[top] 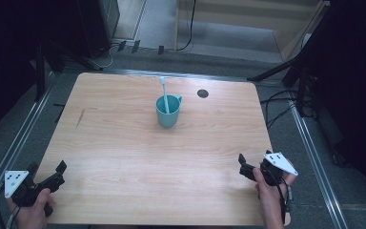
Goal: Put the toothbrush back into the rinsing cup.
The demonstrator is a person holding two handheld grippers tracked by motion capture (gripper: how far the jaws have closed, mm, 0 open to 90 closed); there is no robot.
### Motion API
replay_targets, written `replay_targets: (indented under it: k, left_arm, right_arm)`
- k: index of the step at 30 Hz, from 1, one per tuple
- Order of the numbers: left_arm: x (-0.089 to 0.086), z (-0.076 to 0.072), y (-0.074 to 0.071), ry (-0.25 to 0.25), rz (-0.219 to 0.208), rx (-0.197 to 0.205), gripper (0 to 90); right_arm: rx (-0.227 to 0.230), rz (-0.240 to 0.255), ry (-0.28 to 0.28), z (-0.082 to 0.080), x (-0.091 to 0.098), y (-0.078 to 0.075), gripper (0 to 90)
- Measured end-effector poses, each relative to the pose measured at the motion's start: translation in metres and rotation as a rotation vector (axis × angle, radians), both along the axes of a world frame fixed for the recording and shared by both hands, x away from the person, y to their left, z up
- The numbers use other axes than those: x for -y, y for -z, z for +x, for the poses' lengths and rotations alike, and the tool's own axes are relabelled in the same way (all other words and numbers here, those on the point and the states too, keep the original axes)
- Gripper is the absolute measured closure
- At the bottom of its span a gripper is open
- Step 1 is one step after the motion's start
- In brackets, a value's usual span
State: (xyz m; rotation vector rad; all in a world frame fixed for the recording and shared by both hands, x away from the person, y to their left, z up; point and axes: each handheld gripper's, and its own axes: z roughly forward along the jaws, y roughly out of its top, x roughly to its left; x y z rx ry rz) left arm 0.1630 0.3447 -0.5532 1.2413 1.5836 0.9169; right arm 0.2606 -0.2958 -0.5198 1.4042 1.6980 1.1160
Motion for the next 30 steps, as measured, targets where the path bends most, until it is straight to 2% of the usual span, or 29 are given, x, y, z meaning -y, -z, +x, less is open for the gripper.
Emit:
replay_targets:
  k: [4, 5, 7, 8, 12, 15, 17, 19, 21, 27, 30]
  left_arm:
    - [0.001, 0.000, 0.000, -0.001, 0.006, -0.002, 6.4]
    - [0.001, 0.000, 0.000, -0.001, 0.005, -0.004, 6.4]
    - [0.001, 0.000, 0.000, -0.002, 0.005, -0.005, 6.4]
    - [0.001, 0.000, 0.000, -0.003, 0.006, -0.006, 6.4]
    - [0.001, 0.000, 0.000, -0.003, 0.005, -0.006, 6.4]
    - [-0.002, 0.001, 0.000, 0.000, -0.022, -0.010, 6.4]
    - [-0.003, 0.001, 0.000, -0.003, -0.032, -0.015, 6.3]
    - [-0.003, 0.001, 0.000, -0.006, -0.025, -0.016, 6.4]
    - [-0.001, 0.001, 0.000, -0.005, -0.017, -0.016, 6.4]
    - [-0.002, 0.001, 0.000, -0.007, -0.020, -0.022, 6.4]
    - [-0.001, 0.001, 0.000, -0.008, -0.009, -0.024, 6.4]
  right_arm:
    - [-0.004, 0.009, 0.019, -0.011, 0.014, 0.007, 0.0]
    - [-0.014, 0.012, 0.035, -0.017, 0.023, 0.011, 0.0]
    - [-0.021, 0.012, 0.042, -0.018, 0.026, 0.013, 0.0]
    - [-0.028, 0.009, 0.044, -0.024, 0.034, 0.017, 0.0]
    - [-0.030, 0.011, 0.050, -0.030, 0.042, 0.021, 0.0]
    - [-0.032, 0.027, 0.058, -0.037, 0.053, 0.025, 0.0]
    - [-0.034, 0.027, 0.060, -0.038, 0.054, 0.026, 0.0]
    - [-0.033, 0.038, 0.065, -0.040, 0.057, 0.025, 0.0]
    - [-0.033, 0.017, 0.054, -0.040, 0.057, 0.025, 0.0]
    - [-0.037, -0.008, 0.062, -0.040, 0.053, 0.026, 0.0]
    - [-0.042, -0.035, 0.073, -0.040, 0.051, 0.026, 0.0]
